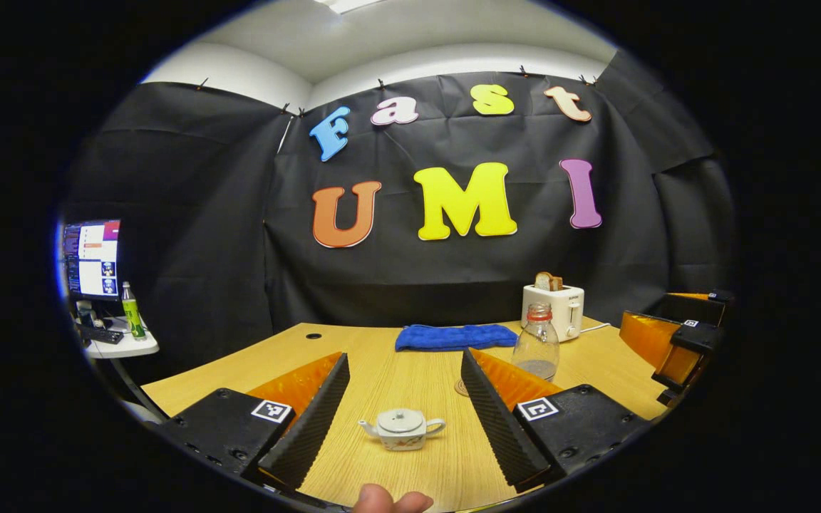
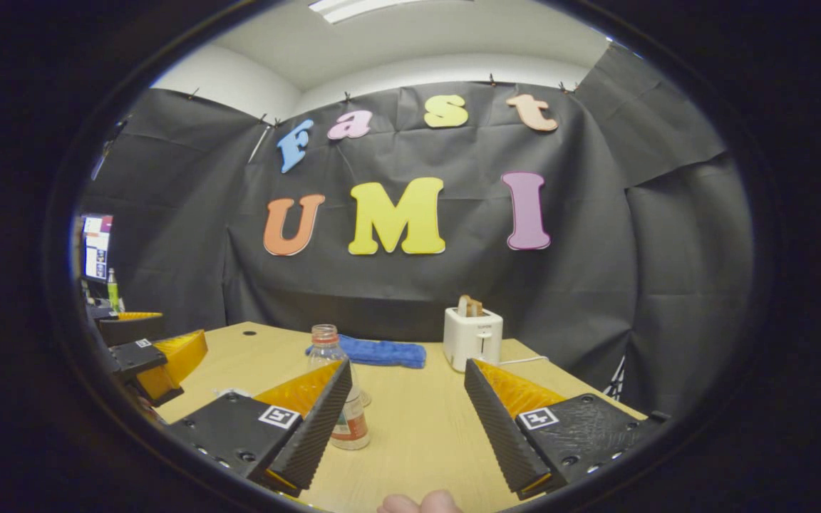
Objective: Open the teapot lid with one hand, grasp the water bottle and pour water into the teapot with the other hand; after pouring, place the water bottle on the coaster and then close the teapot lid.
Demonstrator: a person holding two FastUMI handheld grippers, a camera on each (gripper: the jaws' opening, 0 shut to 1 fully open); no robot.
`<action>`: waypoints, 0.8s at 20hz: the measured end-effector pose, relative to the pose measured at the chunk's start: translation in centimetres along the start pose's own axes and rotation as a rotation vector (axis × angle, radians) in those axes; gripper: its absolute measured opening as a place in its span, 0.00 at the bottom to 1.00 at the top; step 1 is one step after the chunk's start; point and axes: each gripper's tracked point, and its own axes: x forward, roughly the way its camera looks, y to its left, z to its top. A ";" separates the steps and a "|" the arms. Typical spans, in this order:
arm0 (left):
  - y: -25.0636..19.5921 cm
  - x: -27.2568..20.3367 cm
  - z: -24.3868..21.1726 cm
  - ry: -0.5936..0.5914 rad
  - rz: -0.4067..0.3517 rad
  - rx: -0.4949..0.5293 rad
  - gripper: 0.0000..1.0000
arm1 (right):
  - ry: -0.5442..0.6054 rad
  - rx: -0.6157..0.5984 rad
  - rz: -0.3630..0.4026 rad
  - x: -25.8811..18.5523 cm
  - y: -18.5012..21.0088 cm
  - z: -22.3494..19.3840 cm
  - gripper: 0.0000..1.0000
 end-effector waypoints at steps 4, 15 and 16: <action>0.7 -0.4 -2.7 0.048 -0.010 0.016 0.99 | 0.005 -0.019 0.015 0.1 0.3 -1.3 0.95; 0.1 4.5 -7.1 0.172 -0.053 0.019 0.78 | 0.026 -0.039 -0.048 0.7 -3.3 -2.2 0.95; 0.2 5.0 -7.5 0.184 -0.053 0.023 0.72 | 0.025 -0.037 -0.056 0.9 -3.7 -2.2 0.95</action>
